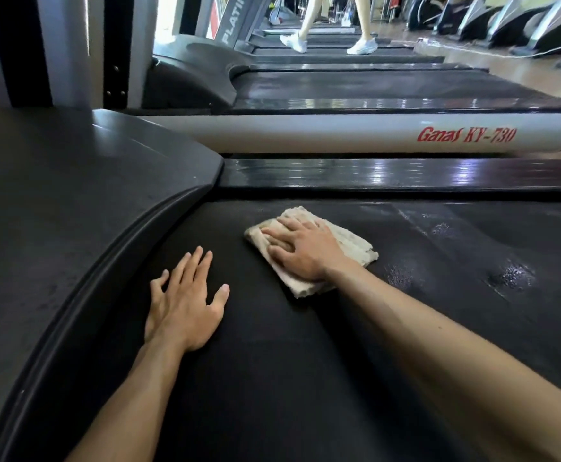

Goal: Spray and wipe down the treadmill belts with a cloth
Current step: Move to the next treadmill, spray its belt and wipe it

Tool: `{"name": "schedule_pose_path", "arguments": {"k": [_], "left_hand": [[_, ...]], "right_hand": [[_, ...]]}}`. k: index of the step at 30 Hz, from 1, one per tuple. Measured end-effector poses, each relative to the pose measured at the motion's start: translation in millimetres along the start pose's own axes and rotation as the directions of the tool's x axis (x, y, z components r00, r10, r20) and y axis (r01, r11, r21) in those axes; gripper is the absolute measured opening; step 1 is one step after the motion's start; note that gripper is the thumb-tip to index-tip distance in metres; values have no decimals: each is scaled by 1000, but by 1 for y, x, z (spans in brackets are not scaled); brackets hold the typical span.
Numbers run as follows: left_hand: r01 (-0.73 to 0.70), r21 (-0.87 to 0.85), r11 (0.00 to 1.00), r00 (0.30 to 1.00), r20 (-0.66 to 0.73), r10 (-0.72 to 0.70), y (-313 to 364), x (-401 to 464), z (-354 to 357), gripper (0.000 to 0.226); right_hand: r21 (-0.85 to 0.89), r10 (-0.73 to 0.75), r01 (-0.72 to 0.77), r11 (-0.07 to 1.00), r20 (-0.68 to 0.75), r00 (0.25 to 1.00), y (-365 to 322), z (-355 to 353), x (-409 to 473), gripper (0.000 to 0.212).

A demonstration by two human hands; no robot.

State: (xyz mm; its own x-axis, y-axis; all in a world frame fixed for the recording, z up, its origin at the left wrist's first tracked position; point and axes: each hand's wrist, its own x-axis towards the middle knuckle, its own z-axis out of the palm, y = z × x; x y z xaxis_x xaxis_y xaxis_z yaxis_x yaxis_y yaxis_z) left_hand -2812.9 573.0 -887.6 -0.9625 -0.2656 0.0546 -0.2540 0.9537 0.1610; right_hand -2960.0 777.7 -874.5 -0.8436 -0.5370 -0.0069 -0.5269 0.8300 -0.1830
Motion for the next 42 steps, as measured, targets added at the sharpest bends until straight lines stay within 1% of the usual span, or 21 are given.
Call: {"name": "schedule_pose_path", "arguments": {"k": [2, 4, 5, 7, 9, 12, 14, 15, 17, 20, 22, 24, 26, 29, 30, 32, 34, 36, 39, 42], "left_hand": [[-7, 10, 1000, 1000, 4, 7, -1, 0, -1, 71], [-7, 16, 1000, 1000, 5, 7, -2, 1, -1, 72], [-3, 17, 1000, 1000, 5, 3, -2, 1, -1, 71], [-1, 19, 1000, 1000, 4, 1, -1, 1, 0, 71], [0, 13, 1000, 1000, -7, 0, 0, 1, 2, 72], [7, 4, 1000, 1000, -4, -7, -2, 2, 3, 74], [11, 10, 1000, 1000, 10, -11, -2, 2, 4, 77], [11, 12, 1000, 1000, 13, -12, -3, 2, 4, 78], [16, 2, 1000, 1000, 26, -16, -4, 2, 3, 80], [17, 11, 1000, 999, 28, -17, -3, 1, 3, 80], [12, 7, 1000, 999, 37, -12, -3, 2, 2, 79], [8, 13, 1000, 999, 33, -8, -4, 2, 2, 79], [3, 12, 1000, 1000, 24, -3, -5, 2, 3, 79], [6, 11, 1000, 1000, 17, -6, -4, 2, 3, 79], [10, 8, 1000, 1000, 19, -10, -4, 2, 3, 79], [13, 2, 1000, 1000, 21, -13, -2, 2, 3, 79], [17, -5, 1000, 1000, 19, -17, -4, 3, 3, 80], [12, -19, 1000, 1000, 17, -12, -3, 2, 5, 80], [1, -25, 1000, 1000, 9, -1, -5, 3, 5, 80], [9, -18, 1000, 1000, 4, -9, -4, 2, 4, 80]], "right_hand": [[20, -43, 43, 999, -2, 999, 17, -3, -24, 62], [18, -18, 19, 1000, -45, 999, 38, -8, -31, 66], [8, 27, -27, 1000, -63, 998, 47, -9, -28, 67], [-18, 164, -167, 986, -98, 982, 56, -10, -8, 66], [-37, 277, -282, 959, -97, 956, 49, -8, 19, 60], [-34, 328, -332, 943, -90, 940, 17, -5, 48, 62], [-44, 305, -312, 949, -120, 945, -8, -4, 54, 60], [-39, 271, -277, 960, -121, 955, -18, -3, 55, 57], [-43, 165, -168, 985, -69, 984, -29, 1, 50, 54], [-17, 24, -24, 1000, -1, 1000, -16, 3, 27, 54], [5, -24, 24, 1000, 13, 1000, 4, -1, 0, 65], [13, -26, 26, 1000, 3, 1000, 25, -4, -18, 80], [11, 26, -26, 1000, -2, 1000, 43, -7, -16, 82], [-26, 175, -177, 984, -71, 982, 48, -7, 10, 72], [-27, 230, -234, 972, -99, 968, 42, -4, 23, 72], [-5, 333, -335, 942, -106, 937, 25, 0, 45, 73], [13, 370, -371, 929, -102, 923, -1, 5, 65, 74], [-21, 317, -321, 947, -110, 942, -24, 7, 76, 66], [-65, 144, -149, 987, -71, 987, -47, 9, 75, 56], [-74, -23, 22, 997, -9, 1000, -41, 4, 46, 54]]}}
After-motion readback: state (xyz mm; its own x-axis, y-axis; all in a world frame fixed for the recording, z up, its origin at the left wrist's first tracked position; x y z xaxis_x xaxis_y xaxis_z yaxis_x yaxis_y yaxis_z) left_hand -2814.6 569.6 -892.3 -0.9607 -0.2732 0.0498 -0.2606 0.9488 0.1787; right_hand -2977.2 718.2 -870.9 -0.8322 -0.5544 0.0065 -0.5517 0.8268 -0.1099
